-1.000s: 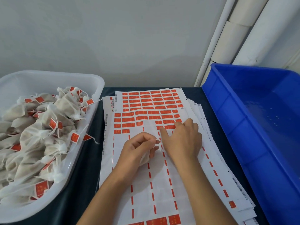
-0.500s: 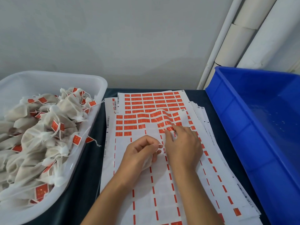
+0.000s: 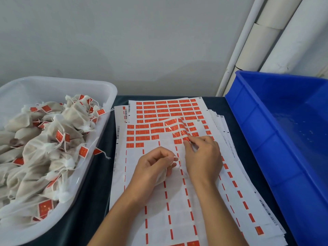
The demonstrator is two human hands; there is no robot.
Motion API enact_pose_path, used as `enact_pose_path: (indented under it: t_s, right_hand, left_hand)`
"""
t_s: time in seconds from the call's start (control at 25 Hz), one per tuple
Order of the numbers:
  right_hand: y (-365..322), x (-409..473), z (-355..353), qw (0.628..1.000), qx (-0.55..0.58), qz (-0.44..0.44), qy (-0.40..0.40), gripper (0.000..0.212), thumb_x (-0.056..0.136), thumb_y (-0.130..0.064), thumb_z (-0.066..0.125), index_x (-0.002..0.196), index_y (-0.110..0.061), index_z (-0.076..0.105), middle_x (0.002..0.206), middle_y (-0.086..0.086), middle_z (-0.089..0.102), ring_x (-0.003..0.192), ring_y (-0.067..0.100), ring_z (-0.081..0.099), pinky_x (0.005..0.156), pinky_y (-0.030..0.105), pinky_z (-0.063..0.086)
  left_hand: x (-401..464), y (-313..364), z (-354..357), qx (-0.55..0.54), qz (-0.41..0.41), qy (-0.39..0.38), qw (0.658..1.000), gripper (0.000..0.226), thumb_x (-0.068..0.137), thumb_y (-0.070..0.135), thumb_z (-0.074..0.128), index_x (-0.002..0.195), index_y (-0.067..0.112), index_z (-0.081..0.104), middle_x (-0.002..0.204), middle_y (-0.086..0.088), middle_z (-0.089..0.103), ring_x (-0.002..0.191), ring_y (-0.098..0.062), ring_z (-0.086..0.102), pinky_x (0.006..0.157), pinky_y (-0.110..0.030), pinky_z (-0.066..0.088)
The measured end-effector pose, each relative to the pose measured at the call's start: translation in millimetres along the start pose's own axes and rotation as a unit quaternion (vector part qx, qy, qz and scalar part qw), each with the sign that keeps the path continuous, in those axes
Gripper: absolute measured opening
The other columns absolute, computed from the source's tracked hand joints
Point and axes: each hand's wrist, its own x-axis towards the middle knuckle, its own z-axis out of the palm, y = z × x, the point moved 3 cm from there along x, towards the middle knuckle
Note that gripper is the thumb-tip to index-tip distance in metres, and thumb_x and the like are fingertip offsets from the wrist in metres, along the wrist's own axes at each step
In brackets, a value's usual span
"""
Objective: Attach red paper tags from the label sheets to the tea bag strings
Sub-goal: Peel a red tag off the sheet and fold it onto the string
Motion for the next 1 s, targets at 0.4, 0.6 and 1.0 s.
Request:
enact_pose_path:
  t_s: [0.4, 0.6, 1.0]
  right_hand:
    - [5, 5, -2, 0.994, 0.095, 0.041, -0.024, 0.031, 0.090, -0.043, 0.077, 0.118, -0.030, 0.078, 0.117, -0.011, 0.072, 0.100, 0.013, 0.066, 0.083, 0.035, 0.060]
    - [10, 5, 0, 0.994, 0.104, 0.035, -0.021, 0.015, 0.090, -0.033, 0.079, 0.104, -0.030, 0.081, 0.110, -0.014, 0.071, 0.099, 0.012, 0.066, 0.087, 0.034, 0.058]
    - [-3, 0, 5, 0.997, -0.076, -0.002, 0.012, 0.047, 0.089, -0.060, 0.069, 0.117, -0.023, 0.077, 0.117, -0.004, 0.068, 0.101, 0.016, 0.057, 0.087, 0.034, 0.051]
  left_hand:
    - [0, 0, 0, -0.001, -0.002, 0.001, 1.000, 0.018, 0.090, 0.036, 0.063, 0.084, 0.025, 0.076, 0.095, -0.004, 0.072, 0.099, -0.036, 0.066, 0.099, -0.049, 0.058]
    - [-1, 1, 1, 0.002, -0.009, 0.002, 1.000, 0.018, 0.087, 0.038, 0.063, 0.083, 0.026, 0.076, 0.095, -0.002, 0.072, 0.100, -0.034, 0.067, 0.100, -0.049, 0.058]
    - [0, 0, 1, 0.003, -0.003, -0.001, 1.000, 0.019, 0.089, 0.037, 0.062, 0.084, 0.025, 0.075, 0.094, -0.004, 0.071, 0.099, -0.035, 0.067, 0.100, -0.048, 0.058]
